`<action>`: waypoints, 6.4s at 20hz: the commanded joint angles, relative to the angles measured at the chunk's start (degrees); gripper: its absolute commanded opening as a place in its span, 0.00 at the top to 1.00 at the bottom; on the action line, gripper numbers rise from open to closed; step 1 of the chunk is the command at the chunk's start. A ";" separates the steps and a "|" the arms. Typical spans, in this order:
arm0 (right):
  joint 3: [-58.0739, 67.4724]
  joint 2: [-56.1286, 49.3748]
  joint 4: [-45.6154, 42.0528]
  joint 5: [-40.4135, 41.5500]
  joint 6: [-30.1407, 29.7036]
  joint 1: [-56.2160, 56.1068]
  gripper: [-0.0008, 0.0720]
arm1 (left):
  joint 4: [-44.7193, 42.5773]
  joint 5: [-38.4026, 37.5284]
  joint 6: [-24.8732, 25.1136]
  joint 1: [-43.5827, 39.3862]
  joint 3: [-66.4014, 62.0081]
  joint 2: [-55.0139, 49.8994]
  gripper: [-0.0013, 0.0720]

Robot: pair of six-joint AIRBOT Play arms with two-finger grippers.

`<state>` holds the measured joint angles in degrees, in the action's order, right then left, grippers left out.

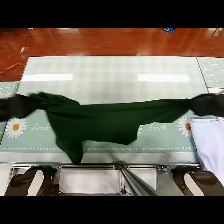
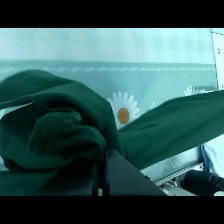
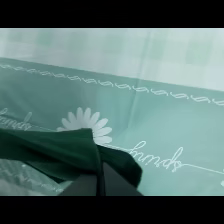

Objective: Fold the shirts.

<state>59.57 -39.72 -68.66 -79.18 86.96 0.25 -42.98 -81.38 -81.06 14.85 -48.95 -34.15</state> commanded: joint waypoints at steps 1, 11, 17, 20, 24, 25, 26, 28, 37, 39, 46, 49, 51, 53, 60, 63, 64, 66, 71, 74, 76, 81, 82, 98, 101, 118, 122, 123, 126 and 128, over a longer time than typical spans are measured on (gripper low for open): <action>-4.63 -9.88 2.54 10.93 -2.95 0.04 0.96 | 7.98 16.37 12.04 -4.11 15.85 -7.67 0.95; 8.07 -39.78 2.27 28.59 2.69 0.07 0.61 | 8.52 25.49 12.15 -16.70 -7.56 -48.98 0.65; 22.97 -40.26 0.74 14.32 2.36 10.51 0.42 | -4.24 -2.95 6.67 -3.91 -22.03 -51.36 0.29; 18.34 -36.94 -1.09 8.94 1.40 18.64 0.43 | -9.03 -3.13 6.47 4.17 -13.49 -42.40 0.29; -7.87 -30.45 2.84 13.33 -2.14 26.71 0.43 | -11.28 0.90 12.07 14.99 10.82 -26.80 0.29; -13.70 -28.70 6.91 15.23 -5.38 27.71 0.43 | -11.06 1.25 12.07 17.92 16.68 -23.80 0.29; -17.77 -27.10 10.56 16.52 -8.39 28.22 0.43 | -11.10 0.96 12.11 20.28 21.29 -21.44 0.29; -21.99 -24.55 14.47 16.79 -12.39 28.11 0.43 | -10.36 2.75 9.64 22.21 26.14 -17.68 0.29; -22.56 -23.15 21.81 15.76 -16.37 28.09 0.43 | -9.81 0.37 7.32 21.68 26.99 -23.52 0.29; -22.56 -23.15 21.79 15.52 -16.39 28.09 0.43 | -10.01 0.72 7.17 19.32 26.99 -24.90 0.29; -22.56 -23.15 21.53 15.80 -16.37 28.11 0.43 | -9.25 7.82 6.82 4.70 27.34 -31.80 0.33; -22.56 -23.21 19.98 17.00 -15.98 28.11 0.43 | -8.87 10.25 8.15 2.29 27.08 -33.11 0.95; -22.56 -24.09 16.76 16.92 -14.80 28.11 0.43 | -8.85 10.25 9.09 2.38 26.86 -32.89 0.95; -22.56 -26.40 15.80 17.11 -12.85 28.11 0.43 | -8.83 10.34 9.38 2.36 26.80 -32.92 0.95; -19.56 -38.47 33.24 18.45 -19.74 27.63 0.43 | -8.85 10.27 9.44 2.34 26.82 -33.00 0.95; -14.27 -43.95 32.04 19.69 -17.97 21.55 0.43 | -8.85 10.29 9.42 2.34 26.82 -33.00 0.95; -12.07 -46.21 31.61 20.00 -16.59 18.93 0.43 | -8.83 10.25 9.42 2.32 26.82 -32.98 0.95; -8.07 -50.51 30.56 20.98 -12.17 14.88 0.43 | -8.83 10.27 9.42 2.34 26.82 -32.98 0.95; 1.25 -54.80 30.62 20.13 -12.96 8.37 0.96 | -8.81 10.69 9.88 2.40 26.36 -32.89 0.95; 10.71 -52.41 29.66 13.70 -13.49 8.24 0.96 | -4.50 10.43 10.40 2.40 20.83 -30.88 0.95; 18.82 -48.30 26.56 11.98 -11.34 8.96 0.96 | 3.65 9.84 11.63 2.40 12.70 -27.58 0.95; 39.58 -37.40 19.74 11.02 -7.85 10.08 0.96 | 14.29 13.77 11.37 2.38 -18.08 -20.28 0.95; 42.34 -35.26 18.82 10.95 -7.80 10.05 0.96 | 14.29 15.65 11.39 2.38 -24.33 -19.12 0.95; 48.52 2.93 -2.08 -5.62 -1.84 10.05 0.96 | -24.52 11.02 1.33 6.12 -57.22 2.32 0.95; 43.95 4.94 -1.92 -9.53 -0.68 10.05 0.96 | -26.95 6.71 -6.08 3.87 -51.87 5.18 0.95; 9.01 -36.11 15.80 26.10 -9.70 9.92 0.96 | -8.81 38.58 2.60 -3.41 -15.28 -37.66 0.95; 22.29 -52.17 23.65 27.76 -9.16 9.75 0.96 | -8.81 38.53 2.29 -7.32 -29.79 -53.94 0.95; 24.44 -54.69 26.25 28.09 -9.16 9.75 0.96 | -8.81 37.77 1.38 -7.89 -32.72 -56.96 0.95; 28.24 -59.87 31.65 28.63 -8.07 9.77 0.94 | -7.58 36.06 0.22 -8.83 -36.65 -62.34 0.95; 28.52 -60.83 32.59 28.50 -8.13 9.90 0.42 | -6.45 35.28 -0.39 -8.61 -36.68 -62.88 0.50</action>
<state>85.52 -96.57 -40.64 -51.22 78.28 10.09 -51.00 -44.99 -80.36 6.79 -82.89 -93.14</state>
